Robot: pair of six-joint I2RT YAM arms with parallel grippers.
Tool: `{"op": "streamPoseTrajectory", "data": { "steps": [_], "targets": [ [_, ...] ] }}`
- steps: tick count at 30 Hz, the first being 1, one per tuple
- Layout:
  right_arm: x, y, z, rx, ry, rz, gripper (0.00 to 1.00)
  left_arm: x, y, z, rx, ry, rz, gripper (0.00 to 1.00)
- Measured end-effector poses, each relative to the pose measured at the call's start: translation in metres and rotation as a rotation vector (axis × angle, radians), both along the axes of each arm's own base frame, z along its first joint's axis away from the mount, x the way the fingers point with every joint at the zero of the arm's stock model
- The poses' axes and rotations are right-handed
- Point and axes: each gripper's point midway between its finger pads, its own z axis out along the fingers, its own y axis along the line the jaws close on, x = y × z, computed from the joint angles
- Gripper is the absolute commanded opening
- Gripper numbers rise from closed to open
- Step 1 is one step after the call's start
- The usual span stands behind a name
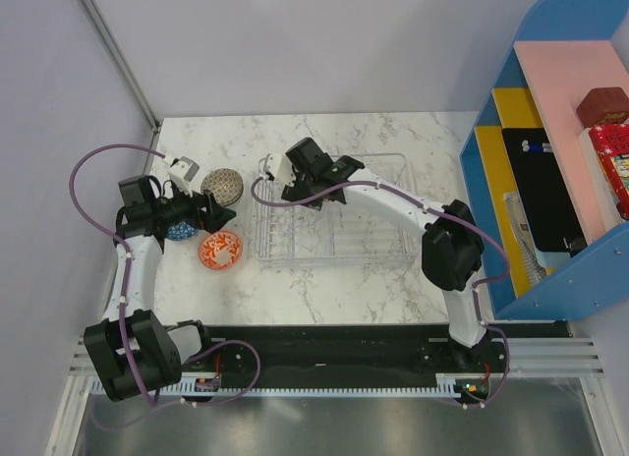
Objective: Load the bowls into the dish rack
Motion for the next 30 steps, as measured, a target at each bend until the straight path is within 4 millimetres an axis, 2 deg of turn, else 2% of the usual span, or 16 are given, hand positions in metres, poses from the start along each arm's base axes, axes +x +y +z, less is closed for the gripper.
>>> {"op": "streamPoseTrajectory", "data": {
  "steps": [8,16,19,22,23,26,30],
  "targets": [
    [-0.001,0.012,-0.023,-0.049,0.016,0.036,0.00,0.000,0.000,0.000,0.001,-0.004,0.000,1.00],
    [-0.002,0.018,-0.027,-0.082,0.004,0.068,0.00,0.001,0.000,0.001,0.003,-0.010,0.000,1.00],
    [-0.003,0.020,-0.029,-0.097,0.000,0.083,0.08,0.001,0.001,0.001,0.003,-0.012,0.000,1.00],
    [-0.003,0.021,-0.033,-0.116,0.000,0.094,0.25,0.001,0.001,0.001,0.003,-0.012,0.000,1.00],
    [-0.004,0.021,-0.033,-0.121,-0.001,0.099,0.41,0.001,0.001,0.001,0.003,-0.012,0.000,1.00],
    [-0.004,0.021,-0.034,-0.131,-0.004,0.104,0.65,0.001,0.001,0.001,0.003,-0.012,0.000,1.00],
    [-0.004,0.021,-0.034,-0.137,-0.006,0.103,0.79,0.001,0.000,0.001,0.002,-0.012,-0.001,1.00]
  ]
}}
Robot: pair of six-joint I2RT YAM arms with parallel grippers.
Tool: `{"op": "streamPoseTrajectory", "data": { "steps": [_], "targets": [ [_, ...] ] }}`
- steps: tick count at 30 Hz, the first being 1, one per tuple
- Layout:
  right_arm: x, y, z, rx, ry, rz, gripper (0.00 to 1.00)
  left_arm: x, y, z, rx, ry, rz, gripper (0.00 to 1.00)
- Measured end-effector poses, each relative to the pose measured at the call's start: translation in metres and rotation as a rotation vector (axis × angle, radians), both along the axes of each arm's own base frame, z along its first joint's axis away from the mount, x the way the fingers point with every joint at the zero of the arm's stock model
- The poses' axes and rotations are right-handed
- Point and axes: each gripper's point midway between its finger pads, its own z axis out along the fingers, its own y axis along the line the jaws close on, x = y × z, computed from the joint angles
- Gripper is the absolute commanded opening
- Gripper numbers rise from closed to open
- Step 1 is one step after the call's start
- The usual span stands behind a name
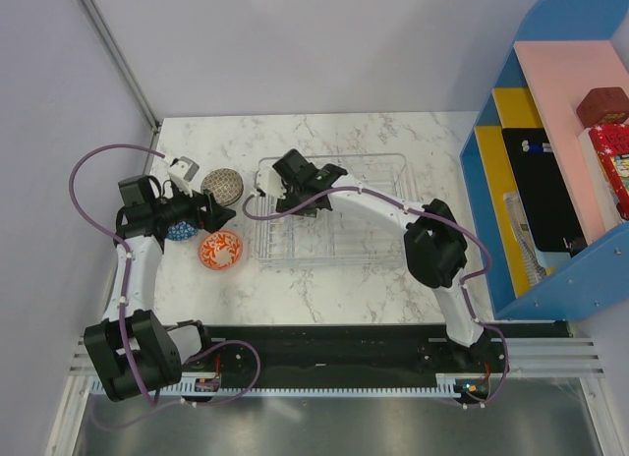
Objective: Load the bowls into the dish rack
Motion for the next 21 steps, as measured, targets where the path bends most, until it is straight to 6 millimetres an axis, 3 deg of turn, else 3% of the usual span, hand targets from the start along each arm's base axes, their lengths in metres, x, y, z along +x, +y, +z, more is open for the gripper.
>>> {"op": "streamPoseTrajectory", "data": {
  "steps": [4,8,16,21],
  "targets": [
    [-0.001,0.002,0.001,-0.003,-0.005,0.002,0.92,0.000,0.000,0.000,-0.001,0.000,-0.002,1.00],
    [-0.004,0.004,0.001,-0.011,-0.011,0.009,0.97,0.000,0.000,0.000,-0.002,-0.001,-0.003,1.00],
    [-0.007,0.006,0.006,-0.020,-0.035,0.003,0.97,0.000,-0.001,0.000,-0.003,-0.001,-0.004,1.00],
    [-0.001,0.000,0.032,0.013,-0.105,-0.050,0.97,-0.001,0.000,-0.002,-0.003,0.003,-0.003,1.00]
  ]
}}
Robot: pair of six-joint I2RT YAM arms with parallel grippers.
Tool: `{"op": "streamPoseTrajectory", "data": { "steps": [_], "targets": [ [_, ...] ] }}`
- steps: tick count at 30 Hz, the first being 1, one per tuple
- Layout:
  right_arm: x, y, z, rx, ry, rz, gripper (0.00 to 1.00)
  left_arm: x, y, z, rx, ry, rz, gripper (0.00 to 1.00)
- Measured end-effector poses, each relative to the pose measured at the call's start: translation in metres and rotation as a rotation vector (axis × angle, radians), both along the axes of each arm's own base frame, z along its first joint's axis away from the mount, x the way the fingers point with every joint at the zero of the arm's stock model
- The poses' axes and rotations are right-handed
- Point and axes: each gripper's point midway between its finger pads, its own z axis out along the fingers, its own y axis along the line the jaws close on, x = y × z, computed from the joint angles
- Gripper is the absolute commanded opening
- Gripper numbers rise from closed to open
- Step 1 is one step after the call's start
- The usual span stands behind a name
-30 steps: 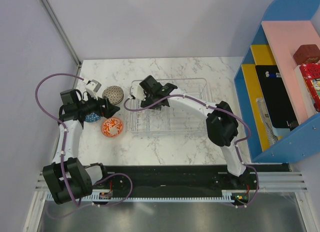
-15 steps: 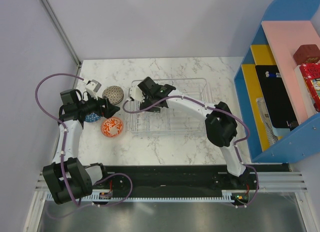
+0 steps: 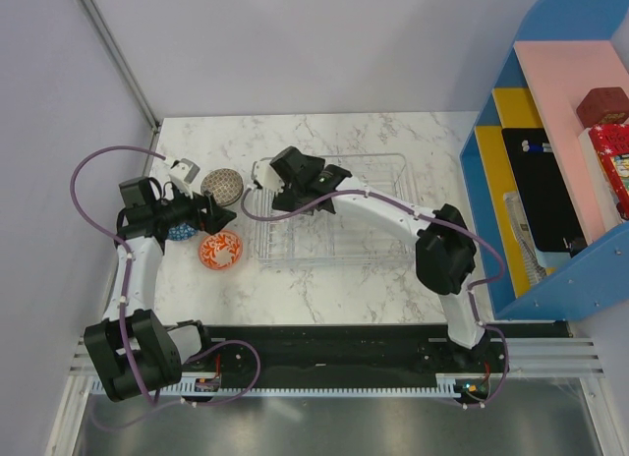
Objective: Load the bowls into the dish rack
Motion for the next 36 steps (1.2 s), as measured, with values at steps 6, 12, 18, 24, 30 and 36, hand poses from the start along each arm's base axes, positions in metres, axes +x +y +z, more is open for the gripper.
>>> {"op": "streamPoseTrajectory", "data": {
  "steps": [6,12,18,24,30,36],
  "targets": [
    [0.005,-0.009,0.053,0.106,-0.120,-0.067,0.97,-0.001,0.000,-0.003,0.003,0.002,-0.001,1.00],
    [-0.001,-0.031,0.094,0.188,-0.189,-0.125,0.97,0.000,0.006,-0.010,0.038,-0.001,0.013,1.00],
    [-0.005,-0.097,0.124,0.284,-0.153,-0.202,0.97,-0.001,0.021,-0.020,0.154,-0.015,0.047,1.00],
    [-0.025,-0.179,0.140,0.392,-0.101,-0.275,0.97,-0.011,0.028,-0.023,0.265,-0.044,0.017,0.97],
    [-0.082,-0.188,0.114,0.418,0.005,-0.200,0.97,-0.024,0.027,-0.049,0.312,0.024,-0.068,0.95],
    [-0.100,-0.192,0.102,0.446,0.044,-0.188,0.97,-0.030,0.027,-0.075,0.326,0.089,-0.138,0.95]
  ]
}}
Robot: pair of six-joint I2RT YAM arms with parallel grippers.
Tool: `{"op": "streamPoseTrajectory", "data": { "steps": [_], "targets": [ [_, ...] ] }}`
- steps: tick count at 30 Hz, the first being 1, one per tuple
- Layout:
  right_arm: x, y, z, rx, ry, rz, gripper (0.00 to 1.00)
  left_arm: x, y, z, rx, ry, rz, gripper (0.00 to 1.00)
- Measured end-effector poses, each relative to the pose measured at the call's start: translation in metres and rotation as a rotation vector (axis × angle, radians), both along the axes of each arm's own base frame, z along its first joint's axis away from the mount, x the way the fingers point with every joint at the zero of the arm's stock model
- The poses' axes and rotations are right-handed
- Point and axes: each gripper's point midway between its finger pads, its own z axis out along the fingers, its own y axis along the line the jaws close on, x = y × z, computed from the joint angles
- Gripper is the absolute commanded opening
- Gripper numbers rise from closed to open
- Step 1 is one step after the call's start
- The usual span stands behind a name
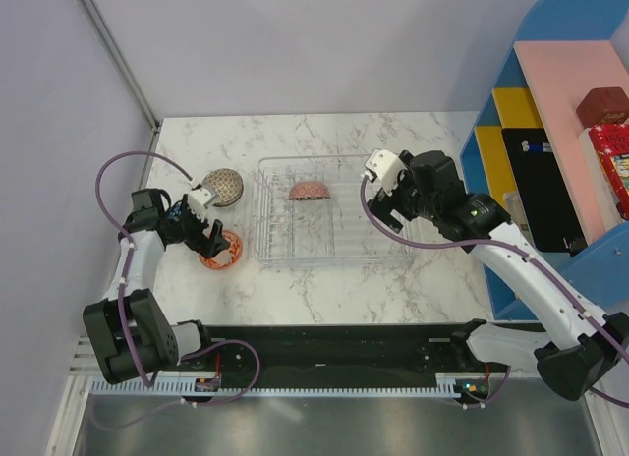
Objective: Load the bowls into the dish rack
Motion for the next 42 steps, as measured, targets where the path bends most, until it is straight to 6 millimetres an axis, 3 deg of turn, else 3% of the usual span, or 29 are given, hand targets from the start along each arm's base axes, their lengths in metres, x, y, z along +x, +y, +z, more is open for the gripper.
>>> {"op": "streamPoseTrajectory", "data": {
  "steps": [4,20,29,42],
  "targets": [
    [-0.007,0.002,0.003,0.032,-0.002,0.020,0.97,0.000,0.000,-0.013,-0.001,0.044,-0.027,0.95],
    [-0.013,0.009,-0.010,0.052,0.036,0.054,0.97,0.013,0.006,-0.028,0.016,0.068,-0.078,0.94],
    [-0.013,0.010,-0.011,0.055,0.038,0.058,0.97,0.016,0.009,-0.036,0.028,0.082,-0.093,0.86],
    [-0.015,0.011,-0.016,0.059,0.053,0.062,0.97,0.014,0.014,-0.054,0.055,0.123,-0.109,0.58]
  ]
}}
